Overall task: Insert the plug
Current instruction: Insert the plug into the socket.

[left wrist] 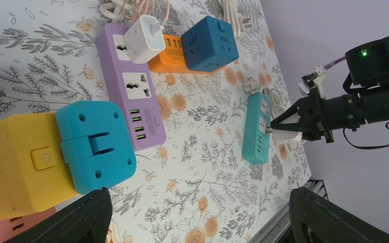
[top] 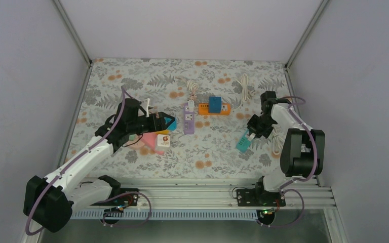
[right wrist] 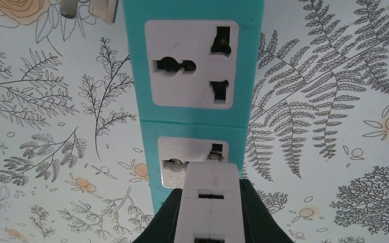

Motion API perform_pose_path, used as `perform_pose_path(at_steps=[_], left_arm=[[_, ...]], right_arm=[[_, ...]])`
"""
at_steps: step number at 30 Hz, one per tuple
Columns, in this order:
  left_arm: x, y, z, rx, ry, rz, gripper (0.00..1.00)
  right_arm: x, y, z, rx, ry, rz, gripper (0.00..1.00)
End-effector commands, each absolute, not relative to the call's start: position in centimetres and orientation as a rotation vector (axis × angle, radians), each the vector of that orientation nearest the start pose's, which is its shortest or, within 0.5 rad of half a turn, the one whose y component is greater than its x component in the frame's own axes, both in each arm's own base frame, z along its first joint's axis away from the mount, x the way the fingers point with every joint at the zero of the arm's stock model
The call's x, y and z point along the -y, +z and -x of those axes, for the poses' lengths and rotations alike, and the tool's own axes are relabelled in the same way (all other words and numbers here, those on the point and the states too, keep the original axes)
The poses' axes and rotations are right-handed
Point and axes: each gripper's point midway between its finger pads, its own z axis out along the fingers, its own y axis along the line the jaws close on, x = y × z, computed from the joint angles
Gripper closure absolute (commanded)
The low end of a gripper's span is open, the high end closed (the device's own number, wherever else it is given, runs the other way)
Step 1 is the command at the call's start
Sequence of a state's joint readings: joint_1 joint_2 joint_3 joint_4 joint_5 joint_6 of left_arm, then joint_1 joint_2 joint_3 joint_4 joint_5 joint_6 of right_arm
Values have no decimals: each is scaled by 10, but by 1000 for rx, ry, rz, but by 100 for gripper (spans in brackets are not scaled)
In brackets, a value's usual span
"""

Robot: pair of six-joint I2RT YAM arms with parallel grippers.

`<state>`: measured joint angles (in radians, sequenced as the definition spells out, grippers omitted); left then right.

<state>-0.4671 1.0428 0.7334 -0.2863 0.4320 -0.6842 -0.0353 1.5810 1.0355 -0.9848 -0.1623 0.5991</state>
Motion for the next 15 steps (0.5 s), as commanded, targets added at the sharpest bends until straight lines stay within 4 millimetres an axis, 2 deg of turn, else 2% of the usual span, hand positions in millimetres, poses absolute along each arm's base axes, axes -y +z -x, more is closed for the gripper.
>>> perform_pose_path(at_steps=[1, 9, 12, 15], left_arm=[[213, 192, -260, -2333, -1106, -30, 13], [214, 192, -262, -2335, -1105, -29, 13], [215, 192, -262, -2335, -1108, -30, 13], [215, 191, -263, -2338, -1107, -32, 13]], right_arm=[[-18, 51, -268, -3000, 264, -972, 96], [-3, 39, -265, -3007, 121, -984, 97], [6, 46, -269, -2971, 48, -990, 97], [7, 59, -278, -2921, 69, -977, 97]])
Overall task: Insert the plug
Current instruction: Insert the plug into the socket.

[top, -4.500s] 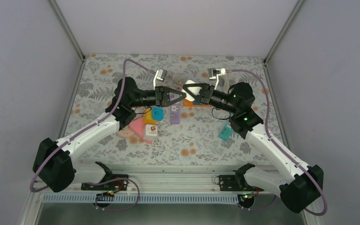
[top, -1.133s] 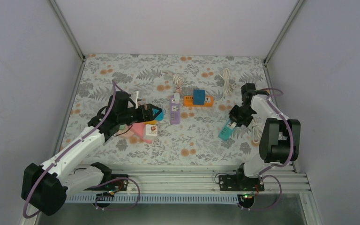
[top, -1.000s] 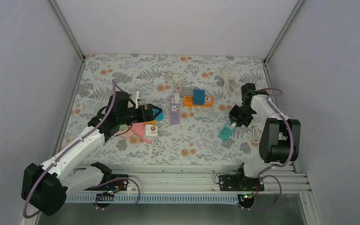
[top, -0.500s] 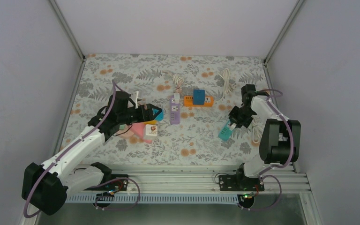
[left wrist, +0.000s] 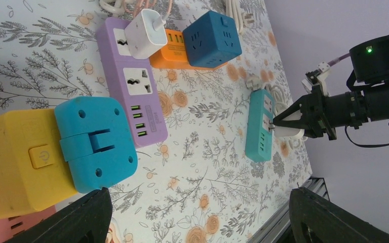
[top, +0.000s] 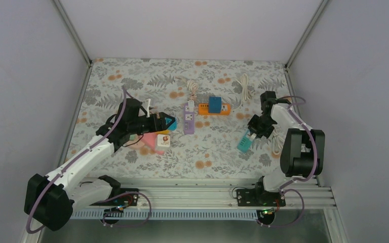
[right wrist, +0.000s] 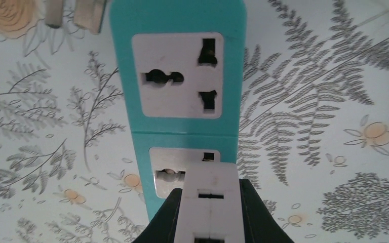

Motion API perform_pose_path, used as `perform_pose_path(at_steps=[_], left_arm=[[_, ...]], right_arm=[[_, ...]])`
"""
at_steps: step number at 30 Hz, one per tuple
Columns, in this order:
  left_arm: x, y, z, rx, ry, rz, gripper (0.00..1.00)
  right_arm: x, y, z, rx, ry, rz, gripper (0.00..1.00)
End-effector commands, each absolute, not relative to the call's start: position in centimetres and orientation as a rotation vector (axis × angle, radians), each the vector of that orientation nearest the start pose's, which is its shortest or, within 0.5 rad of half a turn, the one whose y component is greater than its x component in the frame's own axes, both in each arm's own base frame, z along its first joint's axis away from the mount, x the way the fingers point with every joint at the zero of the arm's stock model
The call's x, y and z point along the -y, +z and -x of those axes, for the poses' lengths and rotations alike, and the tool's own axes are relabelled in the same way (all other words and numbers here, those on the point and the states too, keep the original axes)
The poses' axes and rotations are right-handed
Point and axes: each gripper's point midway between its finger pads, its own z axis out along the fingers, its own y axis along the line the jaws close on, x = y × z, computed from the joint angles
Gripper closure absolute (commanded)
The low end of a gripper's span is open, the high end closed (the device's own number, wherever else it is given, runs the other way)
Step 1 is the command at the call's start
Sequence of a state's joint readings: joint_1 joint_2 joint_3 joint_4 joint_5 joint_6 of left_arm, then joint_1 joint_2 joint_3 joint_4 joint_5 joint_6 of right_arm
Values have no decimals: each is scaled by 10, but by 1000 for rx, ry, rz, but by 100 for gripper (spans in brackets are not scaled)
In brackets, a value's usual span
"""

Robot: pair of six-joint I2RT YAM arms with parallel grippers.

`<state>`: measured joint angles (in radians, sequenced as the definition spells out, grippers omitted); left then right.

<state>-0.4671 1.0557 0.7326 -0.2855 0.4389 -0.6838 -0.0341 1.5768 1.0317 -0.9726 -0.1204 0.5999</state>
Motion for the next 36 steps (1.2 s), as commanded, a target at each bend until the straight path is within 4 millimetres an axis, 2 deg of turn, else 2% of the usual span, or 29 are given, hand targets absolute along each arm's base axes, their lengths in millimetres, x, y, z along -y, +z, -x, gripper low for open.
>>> perform_pose_path(at_steps=[1, 4, 9, 25, 29, 33, 36], left_arm=[[215, 191, -262, -2338, -1110, -34, 12], [216, 191, -263, -2336, -1113, -37, 13], [215, 190, -261, -2337, -1110, -33, 13], [212, 188, -261, -2346, -1099, -27, 12], [211, 189, -261, -2346, -1094, -25, 13], [210, 192, -261, -2340, -1091, -24, 12], [210, 193, -262, -2339, -1086, -25, 12]], right_arm=[[5, 63, -282, -2909, 91, -966, 97], [-2, 64, -285, -2907, 154, -943, 97], [-11, 50, -282, -2944, 228, -942, 97], [14, 15, -253, -3005, -57, -1046, 96], [12, 17, -259, -2987, -32, -1058, 78], [6, 41, -278, -2916, 73, -1017, 62], [1, 59, -288, -2879, 137, -989, 58]])
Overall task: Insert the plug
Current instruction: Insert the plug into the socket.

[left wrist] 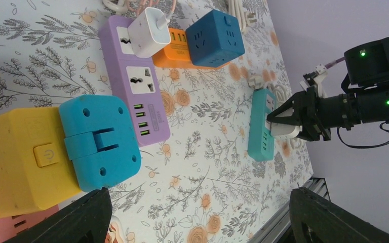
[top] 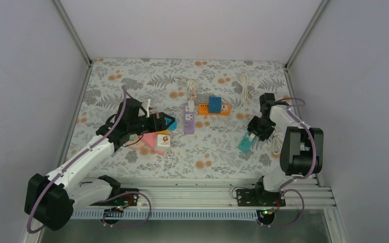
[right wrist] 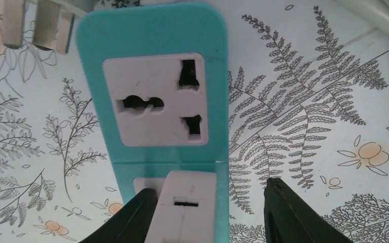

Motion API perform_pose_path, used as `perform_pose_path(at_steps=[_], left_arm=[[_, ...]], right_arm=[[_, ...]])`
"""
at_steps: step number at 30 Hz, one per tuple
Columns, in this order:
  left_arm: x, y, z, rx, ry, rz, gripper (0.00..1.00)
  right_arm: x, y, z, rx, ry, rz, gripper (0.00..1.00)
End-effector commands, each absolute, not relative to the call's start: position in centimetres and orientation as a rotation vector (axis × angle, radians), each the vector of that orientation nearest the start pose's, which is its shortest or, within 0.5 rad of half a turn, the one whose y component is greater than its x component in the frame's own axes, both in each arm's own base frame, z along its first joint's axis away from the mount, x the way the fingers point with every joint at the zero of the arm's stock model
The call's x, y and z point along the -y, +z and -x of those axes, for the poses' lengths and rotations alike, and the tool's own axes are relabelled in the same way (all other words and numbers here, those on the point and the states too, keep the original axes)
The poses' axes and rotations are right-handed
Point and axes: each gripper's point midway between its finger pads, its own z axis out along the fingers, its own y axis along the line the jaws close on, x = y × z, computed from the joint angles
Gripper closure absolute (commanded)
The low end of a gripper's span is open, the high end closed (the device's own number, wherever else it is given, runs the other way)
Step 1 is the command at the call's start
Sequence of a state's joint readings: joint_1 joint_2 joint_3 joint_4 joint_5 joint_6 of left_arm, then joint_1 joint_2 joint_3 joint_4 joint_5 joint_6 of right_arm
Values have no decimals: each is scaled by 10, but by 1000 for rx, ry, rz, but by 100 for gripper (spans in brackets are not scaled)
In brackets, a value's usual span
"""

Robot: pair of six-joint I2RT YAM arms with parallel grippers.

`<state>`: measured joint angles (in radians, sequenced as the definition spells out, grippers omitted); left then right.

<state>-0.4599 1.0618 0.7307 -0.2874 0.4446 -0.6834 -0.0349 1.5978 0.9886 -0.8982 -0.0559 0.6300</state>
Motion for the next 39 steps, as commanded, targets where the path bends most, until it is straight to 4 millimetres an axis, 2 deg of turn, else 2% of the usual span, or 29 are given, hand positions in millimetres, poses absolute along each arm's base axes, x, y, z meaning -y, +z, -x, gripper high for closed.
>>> perform_pose_path(at_steps=[1, 5, 10, 15, 22, 28, 29, 31, 34, 39], left_arm=[[210, 193, -262, -2340, -1087, -25, 12], [210, 195, -262, -2336, -1087, -25, 12], [208, 195, -262, -2334, -1078, -15, 12], [206, 195, -261, -2336, -1071, -11, 12], [204, 199, -261, -2330, -1058, -8, 12], [202, 204, -263, -2320, -1037, -7, 12], [200, 205, -264, -2316, -1023, 0, 12], [197, 210, -267, -2306, -995, 6, 12], [192, 222, -271, -2287, -945, 9, 12], [178, 239, -277, -2265, -828, 19, 9]], right_arm=[[0, 63, -289, -2873, 151, -986, 58], [-2, 71, -290, -2864, 179, -979, 62], [-6, 76, -290, -2852, 214, -980, 75], [-10, 62, -282, -2892, 227, -980, 96], [-12, 29, -263, -2948, 227, -973, 96], [-10, 18, -259, -2978, 194, -967, 96], [-10, 21, -261, -2975, 198, -965, 94], [-10, 33, -272, -2940, 214, -944, 77], [-10, 65, -290, -2855, 244, -904, 60], [-7, 121, -310, -2719, 274, -837, 19]])
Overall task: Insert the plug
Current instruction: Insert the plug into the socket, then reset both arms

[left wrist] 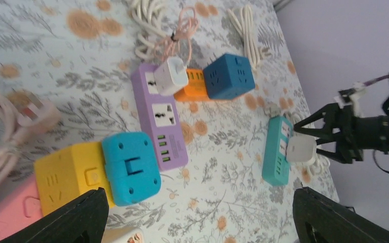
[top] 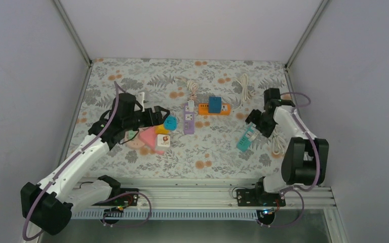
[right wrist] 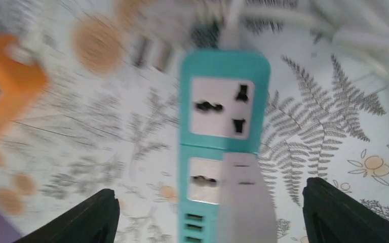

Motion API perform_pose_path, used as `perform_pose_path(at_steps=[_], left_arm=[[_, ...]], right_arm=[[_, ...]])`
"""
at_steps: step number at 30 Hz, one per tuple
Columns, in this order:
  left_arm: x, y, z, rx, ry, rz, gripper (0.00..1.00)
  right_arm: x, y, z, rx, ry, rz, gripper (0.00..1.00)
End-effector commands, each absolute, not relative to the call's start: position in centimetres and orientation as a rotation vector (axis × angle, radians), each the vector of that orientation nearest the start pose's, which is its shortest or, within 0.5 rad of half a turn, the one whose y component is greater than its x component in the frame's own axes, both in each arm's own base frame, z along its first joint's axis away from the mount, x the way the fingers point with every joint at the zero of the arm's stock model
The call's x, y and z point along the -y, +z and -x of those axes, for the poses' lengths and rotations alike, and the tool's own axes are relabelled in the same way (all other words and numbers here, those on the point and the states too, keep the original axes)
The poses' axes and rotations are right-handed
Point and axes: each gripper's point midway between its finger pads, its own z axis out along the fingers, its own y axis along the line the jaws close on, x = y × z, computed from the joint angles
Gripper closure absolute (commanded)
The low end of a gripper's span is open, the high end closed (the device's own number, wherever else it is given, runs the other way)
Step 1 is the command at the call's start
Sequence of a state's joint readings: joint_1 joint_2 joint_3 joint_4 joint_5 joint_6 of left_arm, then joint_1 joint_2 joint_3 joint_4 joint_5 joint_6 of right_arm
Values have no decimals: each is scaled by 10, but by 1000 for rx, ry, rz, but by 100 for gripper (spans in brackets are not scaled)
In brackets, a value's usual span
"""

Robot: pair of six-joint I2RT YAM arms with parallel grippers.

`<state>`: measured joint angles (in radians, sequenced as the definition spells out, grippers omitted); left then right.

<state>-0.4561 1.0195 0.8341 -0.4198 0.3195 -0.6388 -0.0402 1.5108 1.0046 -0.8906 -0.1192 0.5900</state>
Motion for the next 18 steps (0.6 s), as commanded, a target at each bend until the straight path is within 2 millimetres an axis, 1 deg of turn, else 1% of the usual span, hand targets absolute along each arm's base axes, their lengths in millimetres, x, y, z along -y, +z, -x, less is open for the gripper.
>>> perform_pose_path(at_steps=[1, 2, 3, 7, 11, 13, 15, 17, 18], left_arm=[[175, 244, -277, -2256, -808, 21, 7], [172, 250, -278, -2244, -792, 26, 1], [169, 256, -278, -2229, -776, 26, 0], [157, 283, -276, -2167, -717, 33, 0], [136, 314, -269, -2074, -645, 65, 0], [122, 330, -262, -2018, -608, 94, 0], [100, 349, -255, -1956, -535, 167, 0], [83, 369, -245, -1867, -479, 167, 0], [74, 379, -239, -1825, -455, 175, 0]], right_arm=[[-7, 131, -311, -2696, 279, -823, 12], [-7, 139, -313, -2675, 285, -804, 6], [-7, 151, -314, -2644, 297, -782, 1], [-2, 196, -317, -2519, 280, -690, 0], [7, 257, -312, -2318, 250, -620, 0], [8, 288, -305, -2213, 260, -579, 0], [6, 319, -295, -2108, 268, -509, 0], [7, 345, -278, -1991, 260, -456, 0], [10, 357, -267, -1919, 252, -446, 0]])
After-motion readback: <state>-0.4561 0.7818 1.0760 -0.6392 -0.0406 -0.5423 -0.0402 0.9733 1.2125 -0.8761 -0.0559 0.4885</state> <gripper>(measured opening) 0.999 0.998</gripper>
